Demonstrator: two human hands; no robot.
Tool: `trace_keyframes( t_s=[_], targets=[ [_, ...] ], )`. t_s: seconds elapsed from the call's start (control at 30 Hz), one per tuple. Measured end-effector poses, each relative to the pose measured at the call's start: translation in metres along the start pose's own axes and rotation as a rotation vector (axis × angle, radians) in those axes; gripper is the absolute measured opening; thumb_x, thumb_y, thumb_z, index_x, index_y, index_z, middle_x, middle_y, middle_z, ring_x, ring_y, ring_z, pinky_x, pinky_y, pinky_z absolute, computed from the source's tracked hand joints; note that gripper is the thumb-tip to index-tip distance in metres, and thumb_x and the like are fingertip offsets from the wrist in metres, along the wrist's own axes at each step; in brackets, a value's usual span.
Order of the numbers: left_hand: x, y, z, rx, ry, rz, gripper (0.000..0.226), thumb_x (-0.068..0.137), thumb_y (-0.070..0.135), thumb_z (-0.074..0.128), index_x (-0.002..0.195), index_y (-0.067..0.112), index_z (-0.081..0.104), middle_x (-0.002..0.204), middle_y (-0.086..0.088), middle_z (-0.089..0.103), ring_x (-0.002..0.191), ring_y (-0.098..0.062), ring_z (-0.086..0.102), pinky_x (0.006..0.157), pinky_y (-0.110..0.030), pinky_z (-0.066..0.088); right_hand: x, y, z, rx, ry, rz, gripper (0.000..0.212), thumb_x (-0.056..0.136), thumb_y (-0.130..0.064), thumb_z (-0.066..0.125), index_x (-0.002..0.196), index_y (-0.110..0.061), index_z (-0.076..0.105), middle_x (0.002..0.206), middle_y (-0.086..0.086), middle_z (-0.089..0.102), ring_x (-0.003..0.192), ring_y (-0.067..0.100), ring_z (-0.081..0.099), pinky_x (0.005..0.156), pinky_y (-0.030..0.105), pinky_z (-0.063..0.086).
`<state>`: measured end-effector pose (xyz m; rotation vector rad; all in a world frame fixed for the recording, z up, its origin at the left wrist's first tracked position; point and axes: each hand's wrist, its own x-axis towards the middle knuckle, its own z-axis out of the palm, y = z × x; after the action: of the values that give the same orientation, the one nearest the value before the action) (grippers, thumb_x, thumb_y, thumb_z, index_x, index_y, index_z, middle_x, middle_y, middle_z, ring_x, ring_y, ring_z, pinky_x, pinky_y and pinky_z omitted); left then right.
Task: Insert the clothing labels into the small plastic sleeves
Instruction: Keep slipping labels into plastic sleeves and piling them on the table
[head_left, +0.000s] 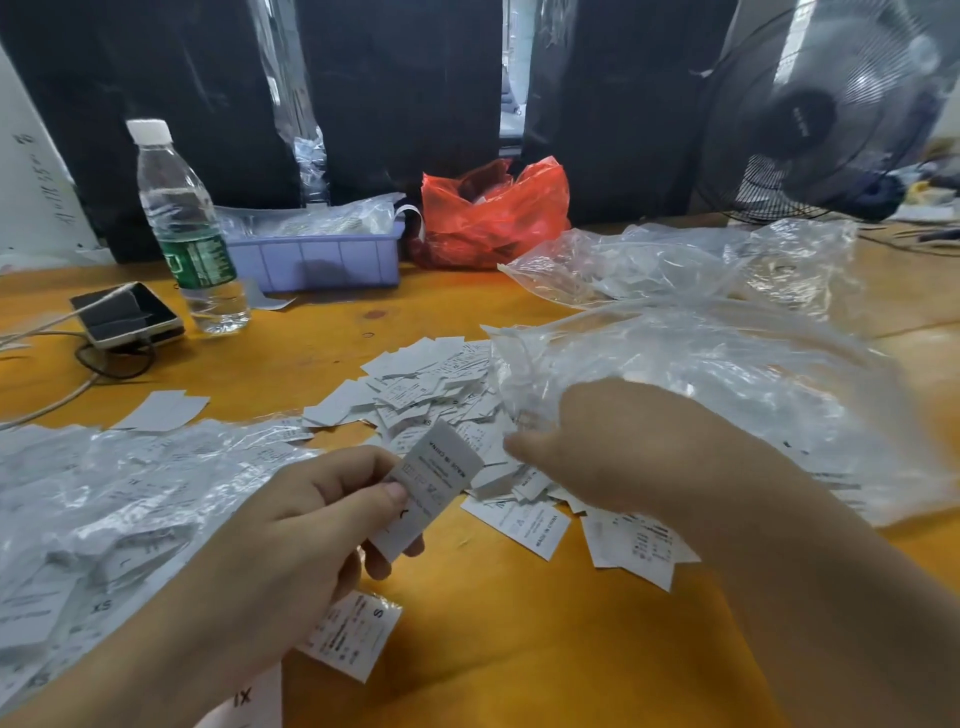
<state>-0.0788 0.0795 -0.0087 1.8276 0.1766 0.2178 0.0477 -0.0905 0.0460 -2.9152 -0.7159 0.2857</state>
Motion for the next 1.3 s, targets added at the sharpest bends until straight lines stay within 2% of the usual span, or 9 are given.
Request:
trace_keyframes(
  t_s=[0.07,0.13,0.2,0.3,0.47,0.63,0.83,1.13,1.3],
  targets=[
    [0.001,-0.001,-0.001,0.002,0.005,0.002,0.024,0.076,0.035,0.054,0.086,0.027,0.074,0.069,-0.007,0.068,0.055,-0.015,0.052,0.044,-0.021,0.036,0.002,-0.001,0.006,-0.015,-0.022,-0.017,0.048,0.089,-0.067,0.042,0.074,-0.022,0.048,0.074,-0.005,0.054,0.071,0.014,0.055,0.059,0.03,0.041],
    [0.0,-0.001,-0.003,0.005,0.007,0.003,0.024,0.076,0.035,0.054,0.086,0.028,0.074,0.069,-0.007,0.068,0.055,-0.015,0.053,0.043,-0.02,0.036,0.005,0.0,0.006,0.006,0.027,-0.009,0.048,0.087,-0.068,0.044,0.091,-0.022,0.056,0.081,-0.006,0.052,0.083,0.016,0.055,0.064,0.032,0.041],
    [0.0,-0.002,-0.003,0.009,0.002,0.008,0.024,0.077,0.035,0.054,0.087,0.028,0.074,0.069,-0.007,0.068,0.055,-0.014,0.054,0.044,-0.02,0.037,0.007,0.003,0.004,0.006,0.107,0.02,0.059,0.086,-0.069,0.042,0.121,-0.023,0.054,0.104,-0.001,0.048,0.108,0.023,0.047,0.073,0.037,0.038],
    [0.001,-0.002,-0.003,0.015,0.001,0.017,0.024,0.077,0.035,0.053,0.087,0.029,0.074,0.069,-0.007,0.069,0.055,-0.013,0.054,0.044,-0.019,0.038,0.011,0.009,0.001,-0.043,0.172,0.083,0.076,0.084,-0.075,0.038,0.137,-0.021,0.043,0.133,0.005,0.04,0.124,0.029,0.036,0.078,0.041,0.035],
    [0.001,-0.002,-0.003,0.022,-0.008,0.028,0.022,0.078,0.035,0.053,0.084,0.029,0.074,0.069,-0.006,0.069,0.056,-0.013,0.054,0.045,-0.02,0.038,0.014,0.016,0.0,-0.048,0.111,0.161,0.089,0.078,-0.083,0.036,0.141,-0.022,0.039,0.137,0.007,0.04,0.123,0.033,0.041,0.079,0.042,0.039],
    [-0.001,0.0,-0.003,0.032,-0.006,0.036,0.023,0.078,0.037,0.053,0.086,0.03,0.073,0.07,-0.004,0.069,0.056,-0.011,0.055,0.047,-0.019,0.038,0.02,0.005,0.019,-0.007,-0.06,0.057,0.085,0.078,-0.076,0.048,0.141,-0.02,0.037,0.137,0.01,0.041,0.124,0.034,0.038,0.081,0.039,0.039],
    [-0.001,0.0,-0.003,0.033,-0.005,0.044,0.023,0.078,0.036,0.053,0.086,0.031,0.073,0.07,-0.004,0.07,0.055,-0.011,0.055,0.047,-0.018,0.038,0.026,0.008,0.026,0.015,-0.035,0.066,0.084,0.074,-0.071,0.055,0.14,-0.024,0.032,0.14,0.007,0.037,0.131,0.033,0.026,0.092,0.048,0.041],
    [0.0,-0.003,-0.004,0.046,-0.014,0.037,0.022,0.079,0.036,0.053,0.088,0.031,0.073,0.07,-0.004,0.069,0.056,-0.011,0.055,0.047,-0.021,0.038,0.029,0.006,0.03,-0.001,-0.021,0.08,0.087,0.076,-0.071,0.055,0.144,-0.022,0.03,0.142,0.009,0.032,0.134,0.036,0.024,0.095,0.047,0.04],
    [0.001,-0.005,-0.005,0.062,-0.003,0.033,0.022,0.079,0.036,0.053,0.089,0.033,0.073,0.071,-0.004,0.07,0.056,-0.01,0.056,0.047,-0.023,0.038,0.031,0.009,0.027,-0.09,0.02,0.124,0.1,0.063,-0.079,0.056,0.145,-0.03,0.027,0.155,0.007,0.015,0.142,0.046,0.008,0.107,0.07,0.016]
  ],
)
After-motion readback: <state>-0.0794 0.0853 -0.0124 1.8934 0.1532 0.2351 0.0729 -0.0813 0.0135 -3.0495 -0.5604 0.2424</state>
